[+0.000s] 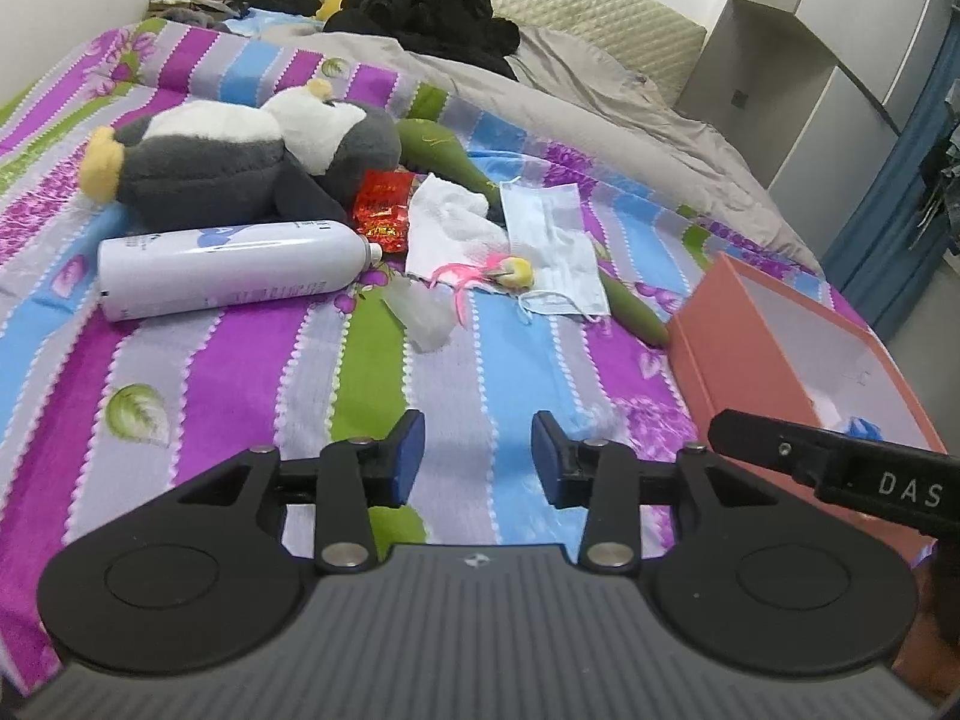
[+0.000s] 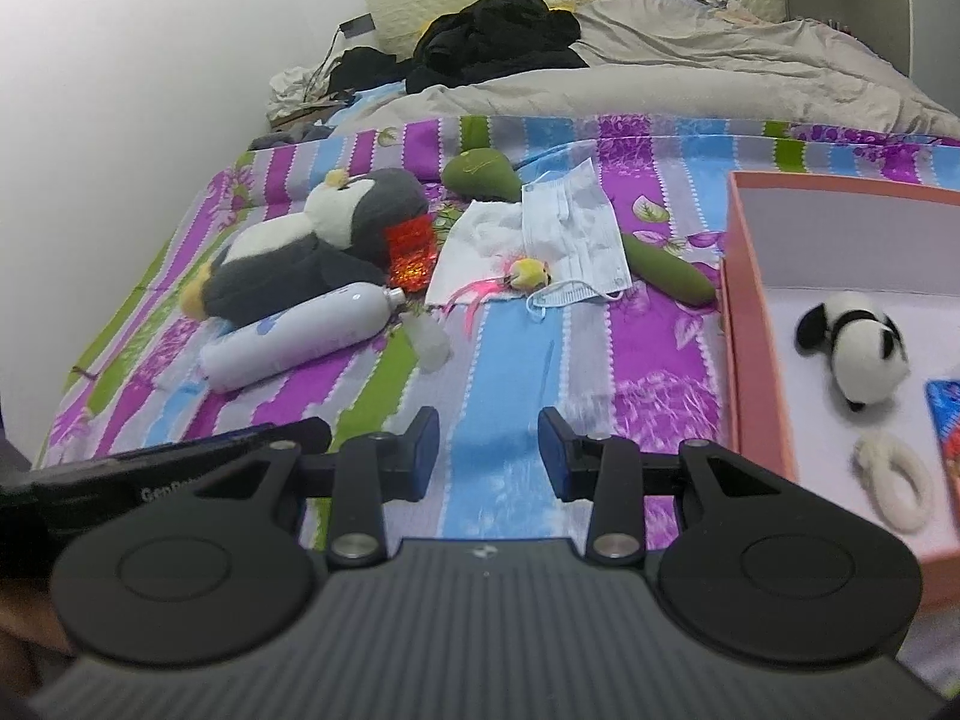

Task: Organize soft objects
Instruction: 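Withdraw both open tools from the box back toward the bed items, then grasp the yellow toy bird with the right gripper while the left gripper grasps the clear plastic piece, then lift and carry the bird in the right gripper while the left gripper carries the clear piece to the box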

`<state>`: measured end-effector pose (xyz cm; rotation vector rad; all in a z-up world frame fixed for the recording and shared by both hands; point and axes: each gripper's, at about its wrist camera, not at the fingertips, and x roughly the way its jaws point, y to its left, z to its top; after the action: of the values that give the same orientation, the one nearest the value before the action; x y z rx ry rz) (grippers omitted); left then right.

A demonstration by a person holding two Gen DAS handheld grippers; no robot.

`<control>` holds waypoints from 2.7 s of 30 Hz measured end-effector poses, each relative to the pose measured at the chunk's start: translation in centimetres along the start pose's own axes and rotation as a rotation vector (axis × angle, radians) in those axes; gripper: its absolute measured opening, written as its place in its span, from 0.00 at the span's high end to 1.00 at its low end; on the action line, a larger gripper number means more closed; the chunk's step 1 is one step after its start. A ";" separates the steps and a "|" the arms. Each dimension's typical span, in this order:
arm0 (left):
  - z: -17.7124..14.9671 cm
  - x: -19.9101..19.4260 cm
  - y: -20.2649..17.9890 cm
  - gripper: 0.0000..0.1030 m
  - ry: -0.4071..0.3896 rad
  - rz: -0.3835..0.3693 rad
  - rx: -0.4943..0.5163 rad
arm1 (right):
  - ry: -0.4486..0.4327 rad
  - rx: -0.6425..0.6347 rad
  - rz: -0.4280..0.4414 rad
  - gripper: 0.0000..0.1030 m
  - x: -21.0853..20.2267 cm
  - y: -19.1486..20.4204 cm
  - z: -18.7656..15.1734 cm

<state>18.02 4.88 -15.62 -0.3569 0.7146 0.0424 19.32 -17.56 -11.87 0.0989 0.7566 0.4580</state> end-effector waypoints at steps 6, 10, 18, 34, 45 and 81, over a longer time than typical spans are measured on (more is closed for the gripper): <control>0.7 5.2 1.9 0.56 0.007 -0.003 -0.032 | 0.009 -0.002 -0.002 0.62 5.3 0.0 0.8; 1.5 8.6 3.1 0.56 0.012 -0.004 -0.059 | 0.021 0.016 0.002 0.62 8.5 -0.3 1.6; 3.3 13.3 3.7 0.54 0.010 -0.025 -0.088 | -0.020 0.028 -0.031 0.62 13.1 -0.9 3.8; 4.3 18.5 4.5 0.54 0.025 -0.009 -0.140 | -0.036 0.062 -0.090 0.62 21.6 -2.2 6.9; 4.6 19.6 4.0 0.55 0.015 0.020 -0.155 | -0.019 0.077 -0.084 0.58 24.9 -3.0 7.1; 2.5 7.8 2.7 0.70 0.024 -0.002 -0.163 | -0.009 0.007 -0.114 0.61 11.1 -0.6 5.4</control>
<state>25.08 7.61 -19.70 -0.5151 0.7364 0.0949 30.21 -12.83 -15.19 0.0645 0.7513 0.3465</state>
